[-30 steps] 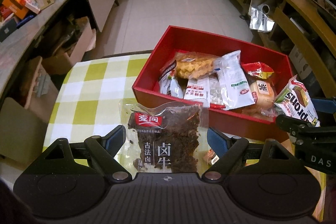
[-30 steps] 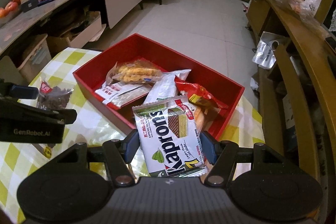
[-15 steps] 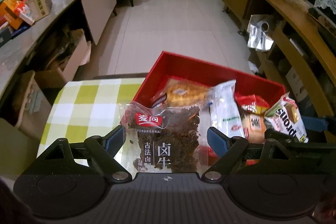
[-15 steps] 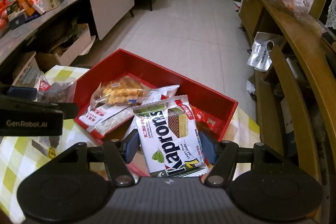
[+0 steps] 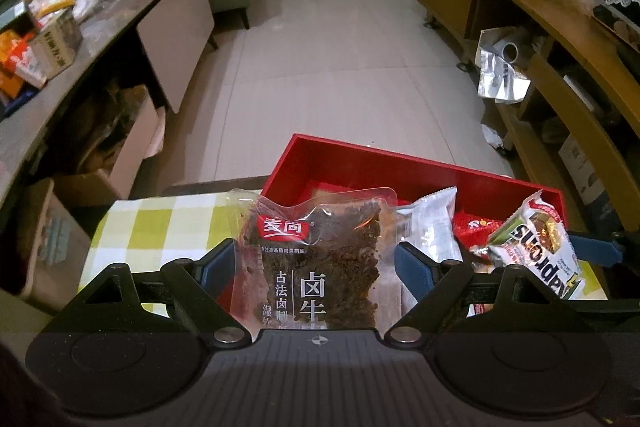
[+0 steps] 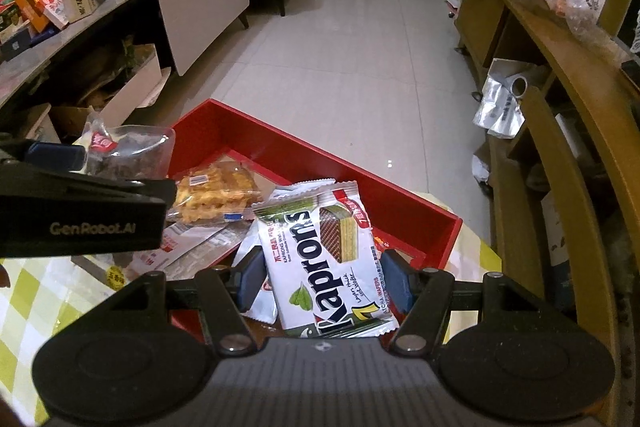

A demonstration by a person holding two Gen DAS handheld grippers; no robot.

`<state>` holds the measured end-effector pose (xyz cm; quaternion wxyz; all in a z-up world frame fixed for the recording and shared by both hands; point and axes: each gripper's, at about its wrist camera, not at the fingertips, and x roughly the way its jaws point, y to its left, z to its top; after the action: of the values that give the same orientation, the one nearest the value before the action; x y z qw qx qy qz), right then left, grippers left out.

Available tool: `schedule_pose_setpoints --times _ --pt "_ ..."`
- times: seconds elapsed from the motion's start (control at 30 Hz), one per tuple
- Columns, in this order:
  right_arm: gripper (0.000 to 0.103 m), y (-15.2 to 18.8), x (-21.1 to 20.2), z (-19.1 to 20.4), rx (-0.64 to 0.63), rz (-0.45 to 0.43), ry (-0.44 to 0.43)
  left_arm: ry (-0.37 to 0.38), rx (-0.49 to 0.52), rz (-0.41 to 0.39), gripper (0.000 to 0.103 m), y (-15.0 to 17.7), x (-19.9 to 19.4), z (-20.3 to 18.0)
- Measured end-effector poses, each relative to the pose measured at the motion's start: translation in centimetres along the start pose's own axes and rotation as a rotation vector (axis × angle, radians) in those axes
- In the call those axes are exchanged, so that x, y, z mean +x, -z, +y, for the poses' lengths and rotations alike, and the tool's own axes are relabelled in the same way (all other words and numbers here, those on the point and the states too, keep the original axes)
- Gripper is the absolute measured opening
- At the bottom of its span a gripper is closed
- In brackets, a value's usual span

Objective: Organize snacks
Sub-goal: 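Lower the Kaprons pack and jerky pack into the tray and open both grippers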

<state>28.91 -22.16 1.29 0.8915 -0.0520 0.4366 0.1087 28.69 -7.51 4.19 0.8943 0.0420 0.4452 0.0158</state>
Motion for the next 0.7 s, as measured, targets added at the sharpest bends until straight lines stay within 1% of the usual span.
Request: schedule_pose_setpoints --times 0.23,0.7 --pt "0.069 -0.3 1.7 -0.5 0.01 0.013 -0.002 -0.007 0.012 0.018 0.088 -0.3 1.7 -0.5" --pt "0.069 -0.6 3.7 -0.6 0.032 0.025 -0.026 -0.013 0.01 0.045 0.09 -0.4 3.6 -0.6"
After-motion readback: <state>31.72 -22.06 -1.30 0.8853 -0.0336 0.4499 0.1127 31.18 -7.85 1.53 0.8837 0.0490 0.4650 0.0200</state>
